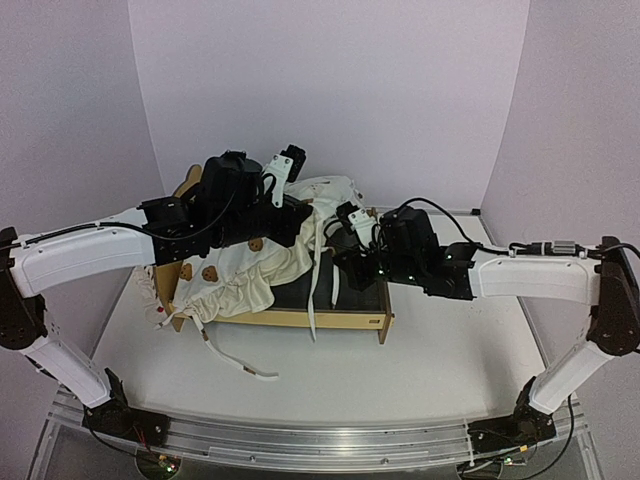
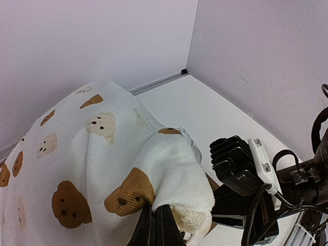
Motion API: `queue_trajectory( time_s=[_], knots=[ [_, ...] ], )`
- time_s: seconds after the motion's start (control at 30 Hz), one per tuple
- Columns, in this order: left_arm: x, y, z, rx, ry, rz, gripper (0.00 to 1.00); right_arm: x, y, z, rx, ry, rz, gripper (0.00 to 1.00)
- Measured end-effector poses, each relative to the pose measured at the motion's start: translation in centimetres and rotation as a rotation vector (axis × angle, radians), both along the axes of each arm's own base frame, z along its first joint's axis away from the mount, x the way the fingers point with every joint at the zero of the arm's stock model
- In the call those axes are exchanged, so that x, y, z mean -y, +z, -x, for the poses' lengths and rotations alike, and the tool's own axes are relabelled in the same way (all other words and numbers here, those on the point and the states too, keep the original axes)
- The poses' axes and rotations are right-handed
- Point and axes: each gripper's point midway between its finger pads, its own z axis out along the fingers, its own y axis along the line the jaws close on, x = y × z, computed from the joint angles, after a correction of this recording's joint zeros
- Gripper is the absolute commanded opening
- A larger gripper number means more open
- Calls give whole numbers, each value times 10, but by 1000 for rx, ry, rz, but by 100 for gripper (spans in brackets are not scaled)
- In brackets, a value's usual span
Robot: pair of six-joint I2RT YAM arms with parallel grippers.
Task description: Set up the pet bed
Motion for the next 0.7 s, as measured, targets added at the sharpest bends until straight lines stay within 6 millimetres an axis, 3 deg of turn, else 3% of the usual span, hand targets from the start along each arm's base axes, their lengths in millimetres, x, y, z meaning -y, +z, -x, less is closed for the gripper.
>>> queue_trajectory(
  time_s=[0.43, 0.7],
  knots=[
    [1, 0, 1, -7, -6, 6, 0, 4, -49, 3, -96, -23, 57, 0],
    [0, 0, 0, -5, 4, 5, 0, 0, -43, 3, -106, -21, 33, 0]
  ],
)
